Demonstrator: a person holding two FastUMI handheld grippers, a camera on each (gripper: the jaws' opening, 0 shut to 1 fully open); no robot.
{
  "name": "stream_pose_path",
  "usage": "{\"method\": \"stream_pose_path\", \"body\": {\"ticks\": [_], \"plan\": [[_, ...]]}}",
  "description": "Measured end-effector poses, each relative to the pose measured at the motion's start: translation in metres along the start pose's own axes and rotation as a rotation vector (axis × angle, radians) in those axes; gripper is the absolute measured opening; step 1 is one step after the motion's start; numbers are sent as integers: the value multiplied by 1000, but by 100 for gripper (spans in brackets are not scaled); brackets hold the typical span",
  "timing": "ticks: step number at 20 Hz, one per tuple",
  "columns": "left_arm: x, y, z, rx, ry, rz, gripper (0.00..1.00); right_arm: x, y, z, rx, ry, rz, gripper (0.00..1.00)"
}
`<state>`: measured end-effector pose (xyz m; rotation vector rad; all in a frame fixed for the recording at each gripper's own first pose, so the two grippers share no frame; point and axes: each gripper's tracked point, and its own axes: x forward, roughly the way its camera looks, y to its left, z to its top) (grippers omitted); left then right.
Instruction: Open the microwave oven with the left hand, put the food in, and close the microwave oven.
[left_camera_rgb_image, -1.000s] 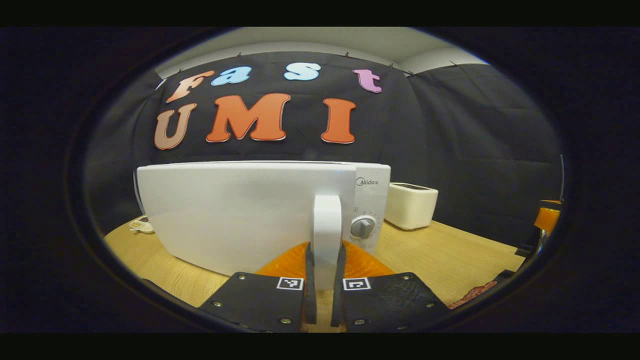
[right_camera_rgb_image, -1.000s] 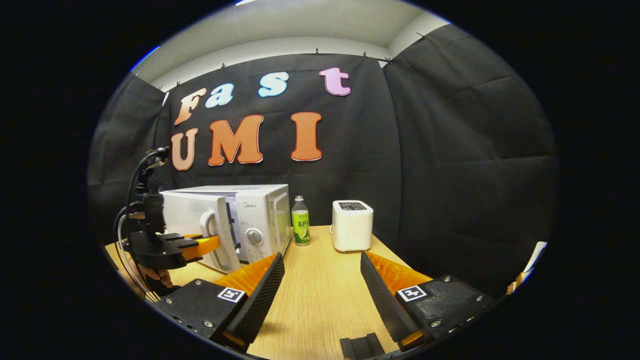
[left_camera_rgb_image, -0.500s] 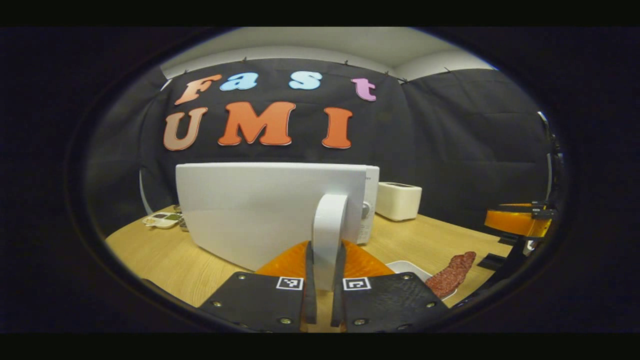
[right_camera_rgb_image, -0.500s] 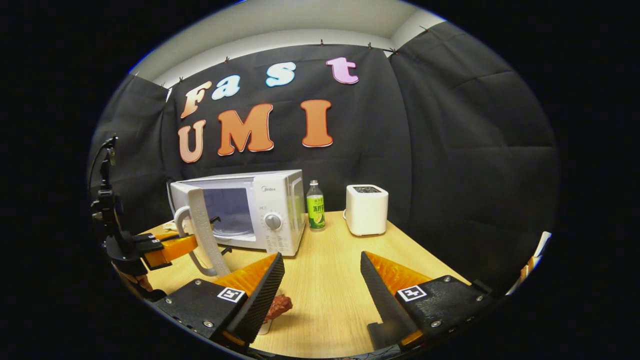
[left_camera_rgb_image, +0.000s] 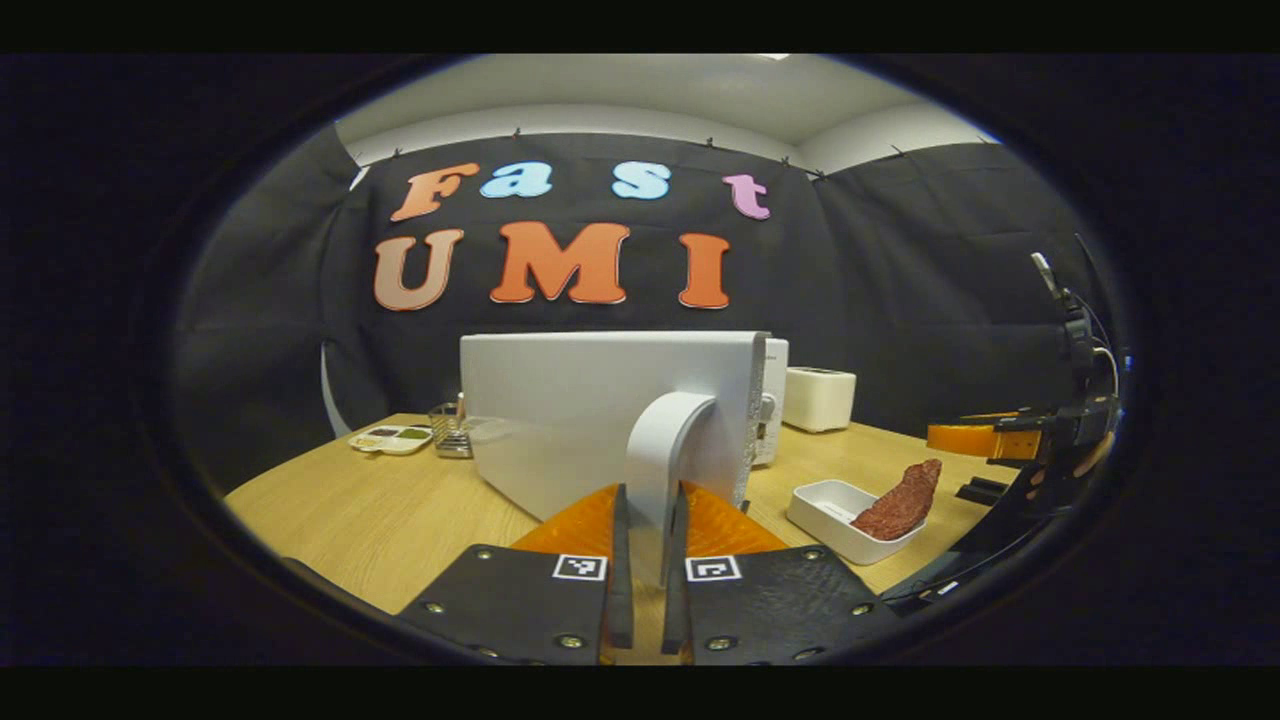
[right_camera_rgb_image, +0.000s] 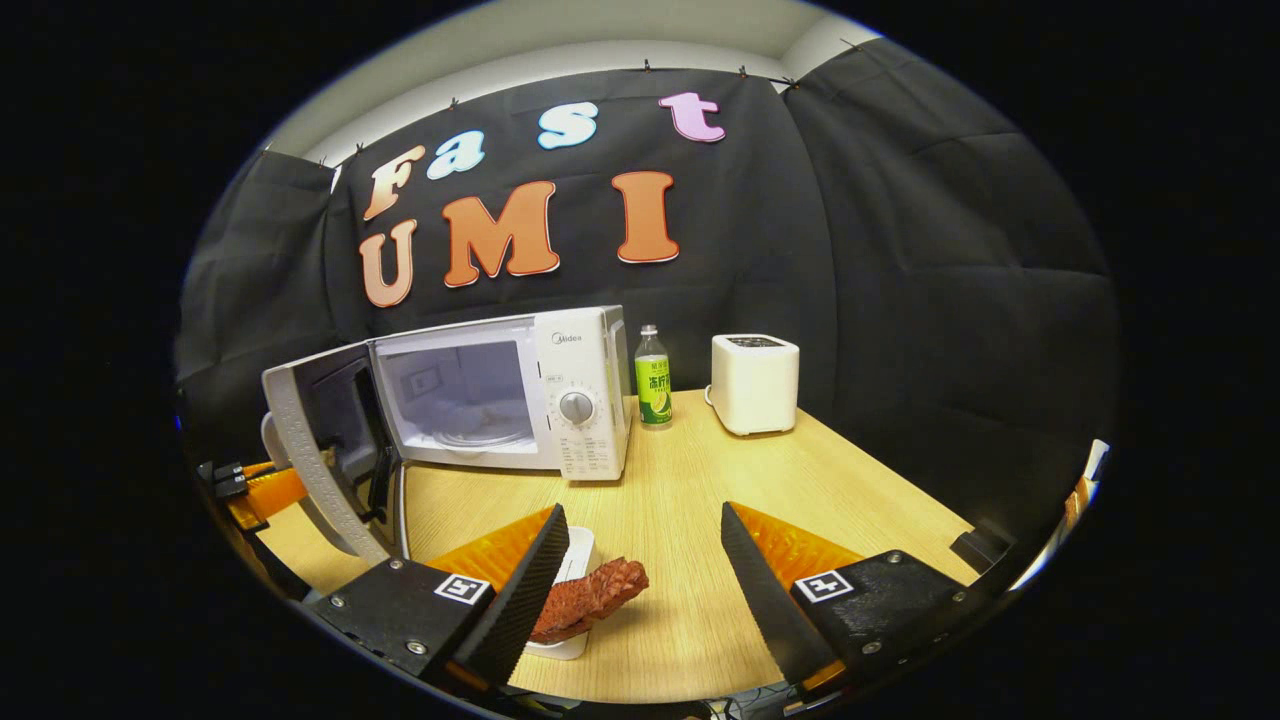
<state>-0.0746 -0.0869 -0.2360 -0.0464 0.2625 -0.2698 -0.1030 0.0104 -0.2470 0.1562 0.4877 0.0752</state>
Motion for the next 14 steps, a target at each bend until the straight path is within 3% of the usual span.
{"method": "stream_pose_path", "body": {"ticks": [4,6,9,10,14], "plan": [[-22,37,-1,31,-15,28,10,0,4,-7,-11,19,-7,95],[-34,60,-2,40,-24,64,17,1,4,-10,-15,26,-11,95],[-47,100,-3,40,-29,134,10,5,2,-15,-15,44,-27,95],[-51,107,-2,34,-40,128,16,7,2,-19,-5,60,-31,95],[-58,132,-2,31,-52,100,13,14,5,-29,41,110,-37,95]]}}
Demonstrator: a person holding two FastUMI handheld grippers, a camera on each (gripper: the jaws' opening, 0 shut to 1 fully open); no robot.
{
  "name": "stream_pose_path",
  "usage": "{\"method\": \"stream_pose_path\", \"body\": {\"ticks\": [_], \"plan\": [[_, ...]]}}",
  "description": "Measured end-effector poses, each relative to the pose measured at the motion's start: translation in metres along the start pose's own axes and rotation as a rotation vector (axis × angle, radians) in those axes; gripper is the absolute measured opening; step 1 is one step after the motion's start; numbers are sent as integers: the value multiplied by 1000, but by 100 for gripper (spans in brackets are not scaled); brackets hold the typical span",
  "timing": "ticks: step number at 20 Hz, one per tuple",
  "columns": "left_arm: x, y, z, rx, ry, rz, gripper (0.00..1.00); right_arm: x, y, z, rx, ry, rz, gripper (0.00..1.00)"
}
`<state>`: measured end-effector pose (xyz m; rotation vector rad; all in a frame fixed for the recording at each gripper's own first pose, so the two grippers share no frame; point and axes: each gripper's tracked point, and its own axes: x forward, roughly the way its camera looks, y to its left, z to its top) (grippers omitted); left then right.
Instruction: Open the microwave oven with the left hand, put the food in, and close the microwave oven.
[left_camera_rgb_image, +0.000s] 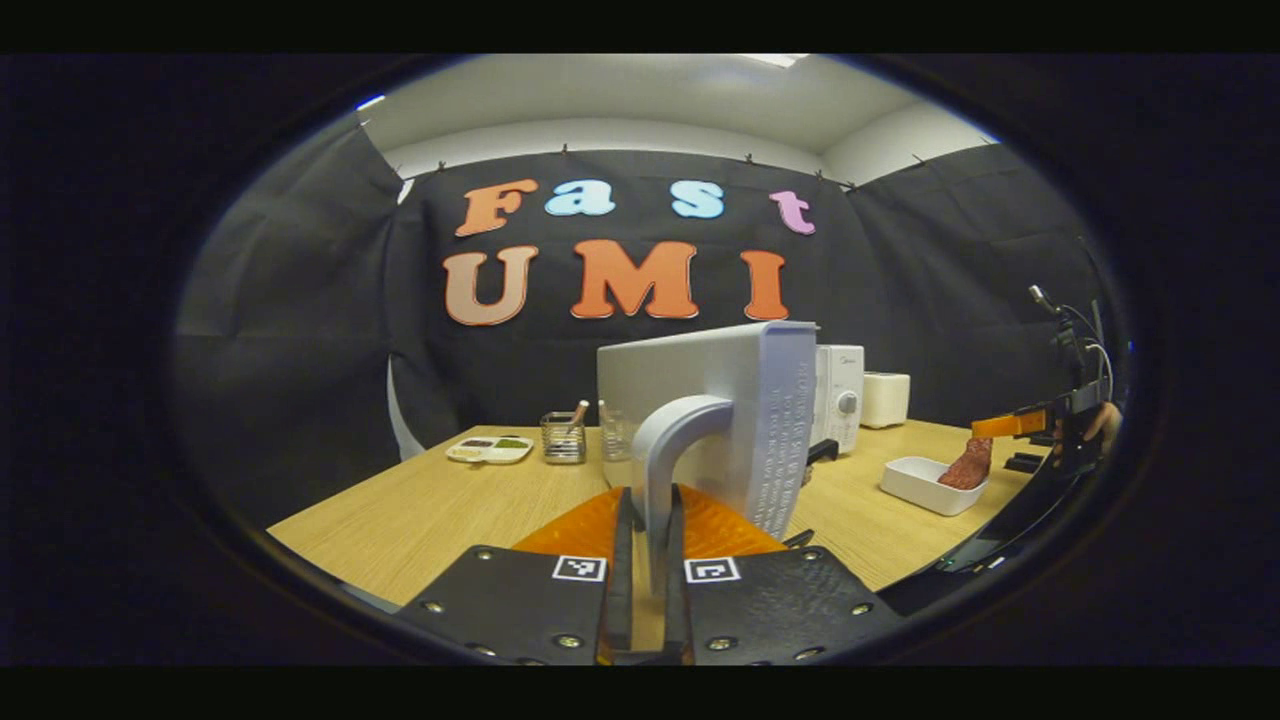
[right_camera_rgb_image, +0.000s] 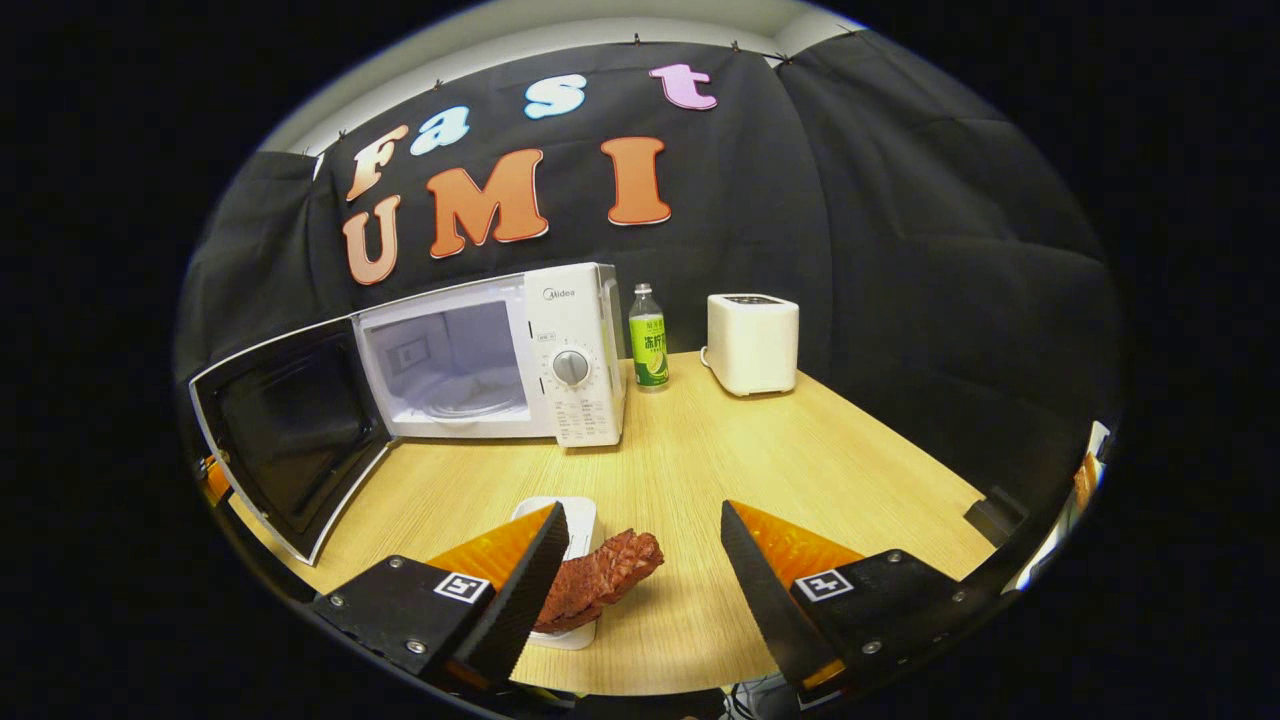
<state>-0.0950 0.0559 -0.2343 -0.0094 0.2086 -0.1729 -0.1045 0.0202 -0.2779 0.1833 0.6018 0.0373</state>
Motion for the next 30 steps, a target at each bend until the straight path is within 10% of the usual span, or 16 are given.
{"method": "stream_pose_path", "body": {"ticks": [5,9,14,30], "plan": [[-3,25,-3,-21,-10,-20,12,5,1,-22,77,88,11,95],[-9,39,-6,-21,-20,-9,40,6,7,-32,196,141,51,90],[-33,43,-17,-61,-14,-25,46,10,5,-34,320,177,89,72],[-52,102,6,33,16,238,74,17,30,-20,535,152,243,17]]}}
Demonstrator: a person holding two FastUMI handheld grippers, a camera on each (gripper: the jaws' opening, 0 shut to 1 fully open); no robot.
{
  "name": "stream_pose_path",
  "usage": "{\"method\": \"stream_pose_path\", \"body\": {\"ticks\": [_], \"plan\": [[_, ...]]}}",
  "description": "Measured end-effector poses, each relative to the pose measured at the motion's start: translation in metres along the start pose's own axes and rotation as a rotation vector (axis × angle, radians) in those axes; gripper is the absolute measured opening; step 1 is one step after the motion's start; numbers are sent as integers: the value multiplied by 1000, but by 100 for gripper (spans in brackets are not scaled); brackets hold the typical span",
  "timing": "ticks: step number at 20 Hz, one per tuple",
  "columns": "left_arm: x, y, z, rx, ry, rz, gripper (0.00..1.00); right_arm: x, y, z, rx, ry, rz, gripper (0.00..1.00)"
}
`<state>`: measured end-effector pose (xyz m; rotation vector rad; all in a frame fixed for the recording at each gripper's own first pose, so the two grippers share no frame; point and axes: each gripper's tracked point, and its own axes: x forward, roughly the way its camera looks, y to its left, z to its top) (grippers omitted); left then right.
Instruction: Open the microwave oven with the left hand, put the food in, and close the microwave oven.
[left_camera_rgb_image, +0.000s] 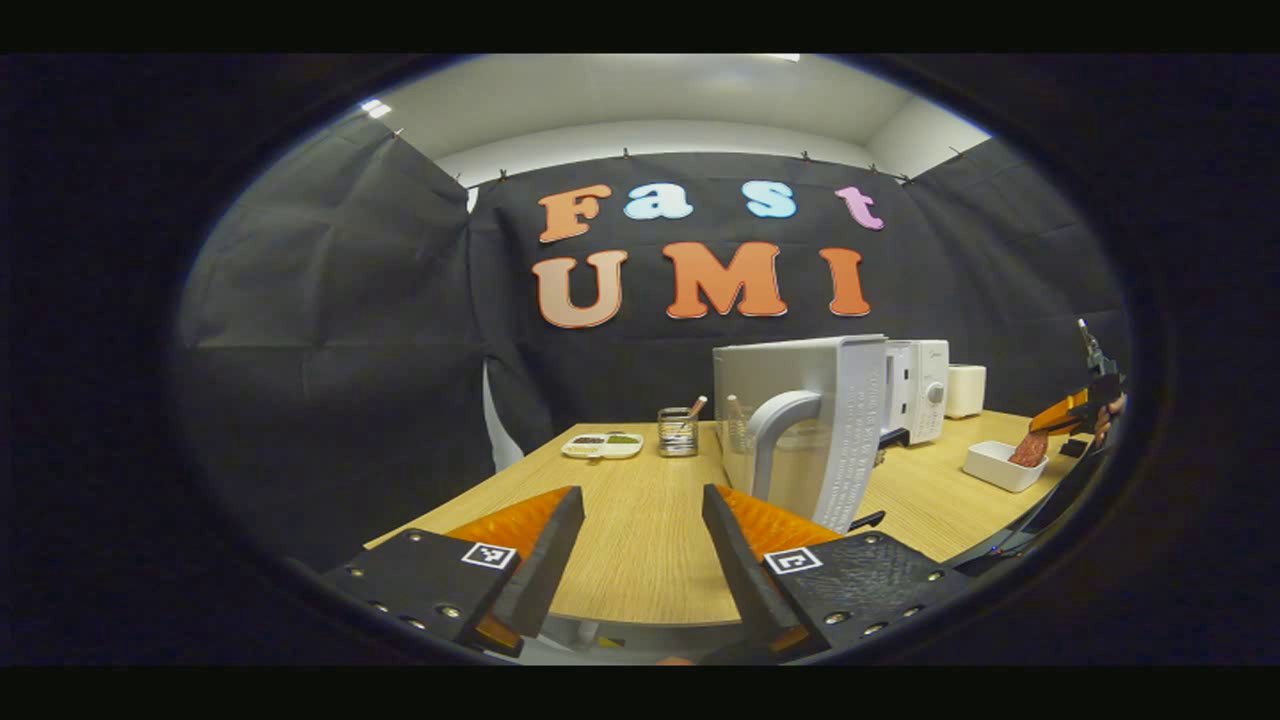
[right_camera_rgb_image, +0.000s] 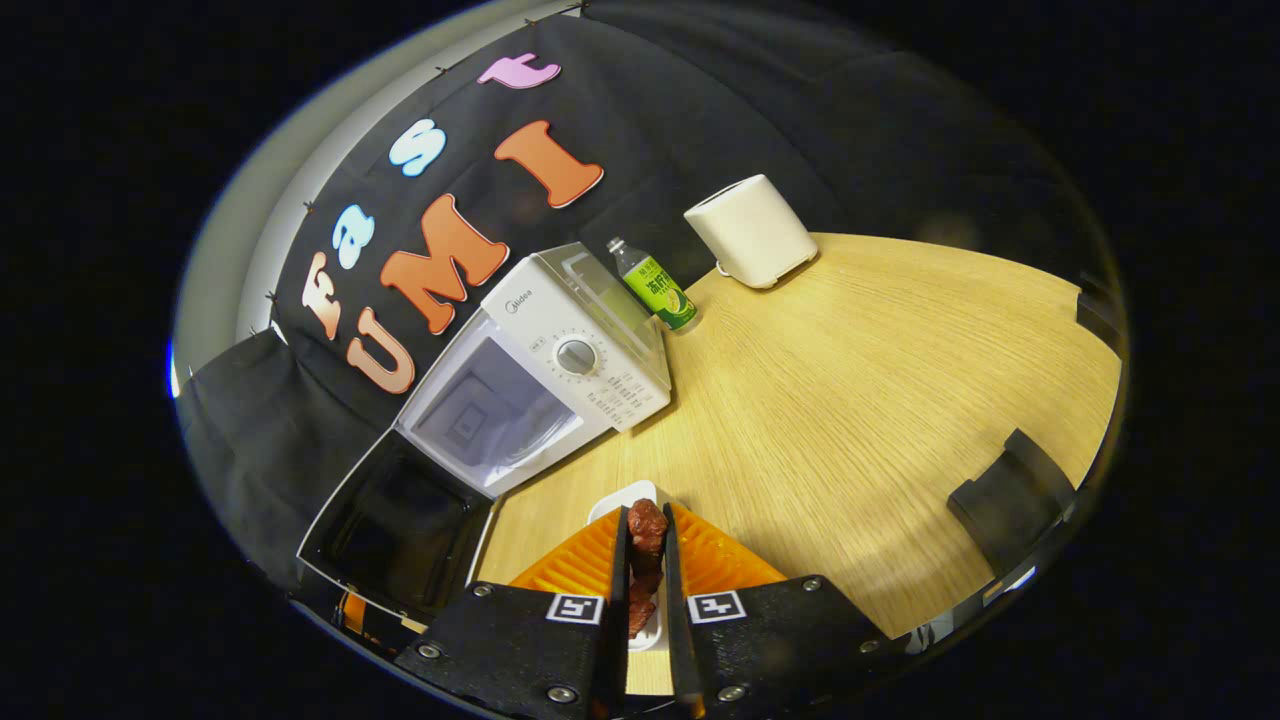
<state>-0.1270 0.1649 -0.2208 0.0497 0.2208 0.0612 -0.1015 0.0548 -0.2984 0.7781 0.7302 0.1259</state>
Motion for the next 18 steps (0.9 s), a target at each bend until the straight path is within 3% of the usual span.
{"method": "stream_pose_path", "body": {"ticks": [5,12,15,18], "plan": [[11,8,1,-9,1,25,75,-9,19,21,-120,-73,-20,14],[22,27,-2,38,31,92,75,0,77,59,-275,-165,-9,14],[28,30,-3,39,42,97,86,17,116,64,-320,-182,21,14],[34,35,-1,39,40,109,87,36,159,69,-364,-207,68,14]]}}
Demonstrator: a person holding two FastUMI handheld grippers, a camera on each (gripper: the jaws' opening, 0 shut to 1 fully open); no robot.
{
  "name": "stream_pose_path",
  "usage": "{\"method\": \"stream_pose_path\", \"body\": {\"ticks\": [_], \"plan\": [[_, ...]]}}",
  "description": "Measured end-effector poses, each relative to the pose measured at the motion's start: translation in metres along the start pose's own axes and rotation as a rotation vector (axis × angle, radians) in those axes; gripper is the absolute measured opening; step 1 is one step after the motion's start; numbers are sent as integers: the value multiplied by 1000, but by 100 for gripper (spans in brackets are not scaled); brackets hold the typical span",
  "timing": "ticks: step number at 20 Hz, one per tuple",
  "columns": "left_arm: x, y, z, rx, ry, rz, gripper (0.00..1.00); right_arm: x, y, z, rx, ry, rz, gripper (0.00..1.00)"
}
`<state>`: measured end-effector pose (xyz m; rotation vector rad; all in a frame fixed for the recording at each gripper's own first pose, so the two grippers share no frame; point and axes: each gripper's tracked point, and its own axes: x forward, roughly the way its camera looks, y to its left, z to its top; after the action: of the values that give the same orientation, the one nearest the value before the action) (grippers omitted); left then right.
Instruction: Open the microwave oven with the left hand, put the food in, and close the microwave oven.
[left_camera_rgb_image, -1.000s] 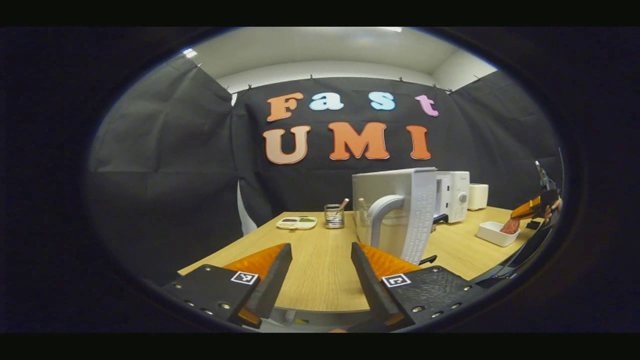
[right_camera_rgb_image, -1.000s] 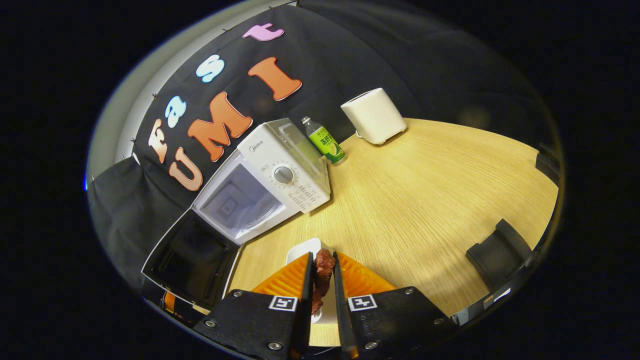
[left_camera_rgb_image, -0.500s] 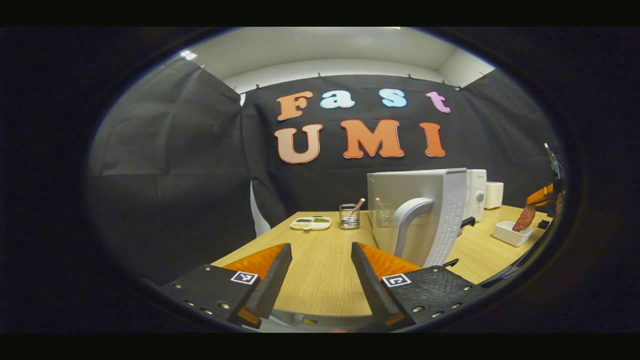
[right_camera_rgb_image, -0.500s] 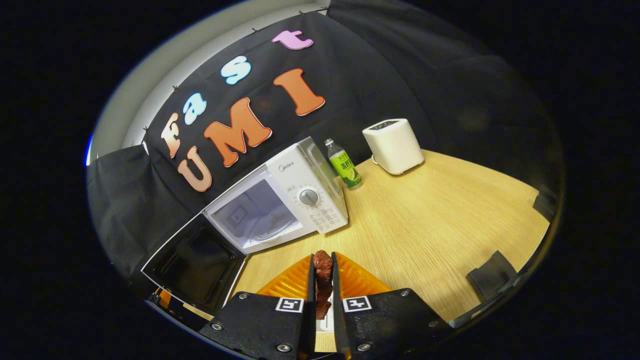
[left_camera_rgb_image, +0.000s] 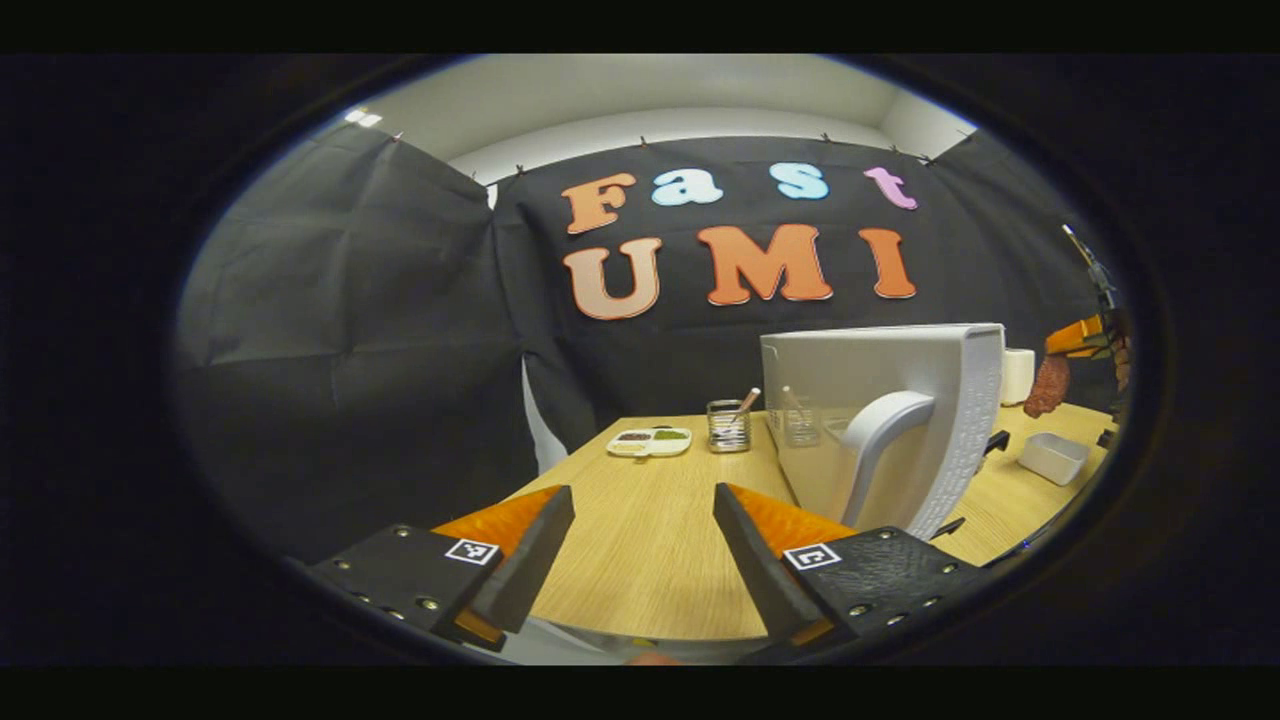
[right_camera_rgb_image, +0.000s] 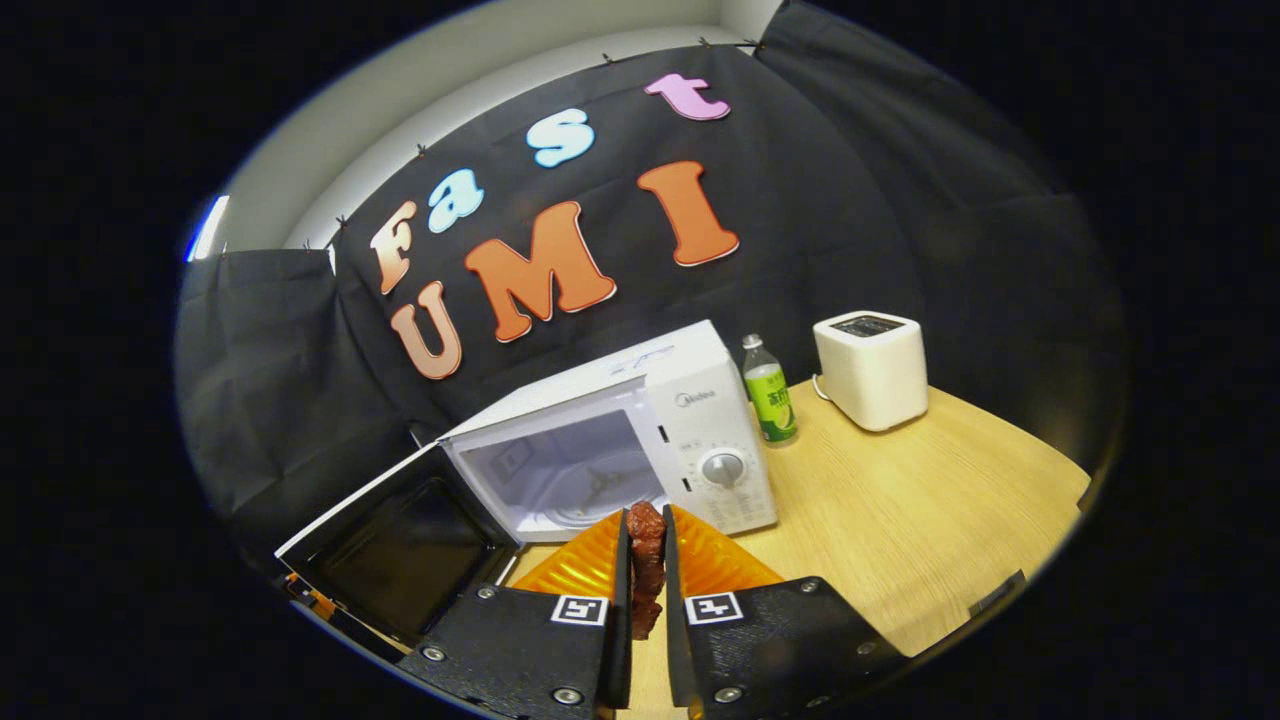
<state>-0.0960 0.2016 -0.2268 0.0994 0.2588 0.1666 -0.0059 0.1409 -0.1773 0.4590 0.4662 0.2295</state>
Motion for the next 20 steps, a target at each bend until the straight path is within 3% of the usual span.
{"method": "stream_pose_path", "body": {"ticks": [4,9,20], "plan": [[5,2,2,-8,-3,-2,87,39,39,7,-18,-26,41,14],[13,12,2,-16,0,8,88,89,56,6,4,-65,27,14],[37,43,-17,-58,32,42,87,191,70,-37,227,-118,-48,14]]}}
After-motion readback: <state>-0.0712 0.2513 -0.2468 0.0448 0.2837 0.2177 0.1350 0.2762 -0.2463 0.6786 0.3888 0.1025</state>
